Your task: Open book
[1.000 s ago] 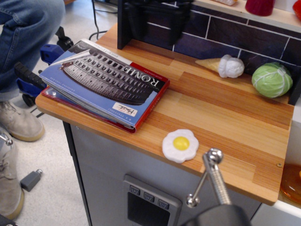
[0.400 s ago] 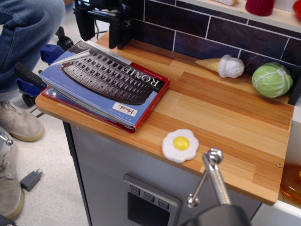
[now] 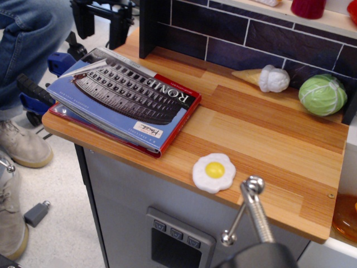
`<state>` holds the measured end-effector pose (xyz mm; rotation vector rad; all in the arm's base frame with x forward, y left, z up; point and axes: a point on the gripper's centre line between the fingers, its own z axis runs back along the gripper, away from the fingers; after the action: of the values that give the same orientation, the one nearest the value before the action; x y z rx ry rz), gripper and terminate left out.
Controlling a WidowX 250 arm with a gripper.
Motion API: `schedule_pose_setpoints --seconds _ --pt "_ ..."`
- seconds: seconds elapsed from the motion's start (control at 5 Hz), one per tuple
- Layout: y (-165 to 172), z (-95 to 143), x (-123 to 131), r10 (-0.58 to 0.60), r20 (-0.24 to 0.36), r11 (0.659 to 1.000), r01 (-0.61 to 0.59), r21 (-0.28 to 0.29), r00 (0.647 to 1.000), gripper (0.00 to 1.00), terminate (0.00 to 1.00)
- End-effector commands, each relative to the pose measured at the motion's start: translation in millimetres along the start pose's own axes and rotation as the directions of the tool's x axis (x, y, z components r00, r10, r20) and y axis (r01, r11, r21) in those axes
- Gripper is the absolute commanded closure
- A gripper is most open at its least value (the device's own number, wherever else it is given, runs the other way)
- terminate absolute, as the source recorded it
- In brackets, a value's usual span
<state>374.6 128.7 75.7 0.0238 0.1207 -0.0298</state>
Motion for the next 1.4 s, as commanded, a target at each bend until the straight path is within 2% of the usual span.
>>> schedule_pose_setpoints --seconds 0.0,0.4,0.6,0.8,1.0,1.2 --pt "8.6 9.1 -1.6 0.006 0.067 1.000 -0.005 -0.007 0.998 0.00 0.00" --pt "-8.7 -6.0 -7.7 0.036 0.084 0.996 -0.028 -0.084 0.996 0.00 0.00" --pt "-18.5 -2.2 -10.6 0.027 0.106 0.993 -0.015 -0.113 0.994 0.00 0.00" --pt "-37.5 25.0 -9.4 0.036 0.147 0.985 -0.010 -0.174 0.988 0.00 0.00" --pt "-57.6 57.8 -9.7 0.090 0.145 0.958 -0.046 -0.283 0.985 0.00 0.00" --pt "-86.7 67.8 -24.6 0.172 0.124 0.906 -0.107 -0.411 0.977 0.00 0.00"
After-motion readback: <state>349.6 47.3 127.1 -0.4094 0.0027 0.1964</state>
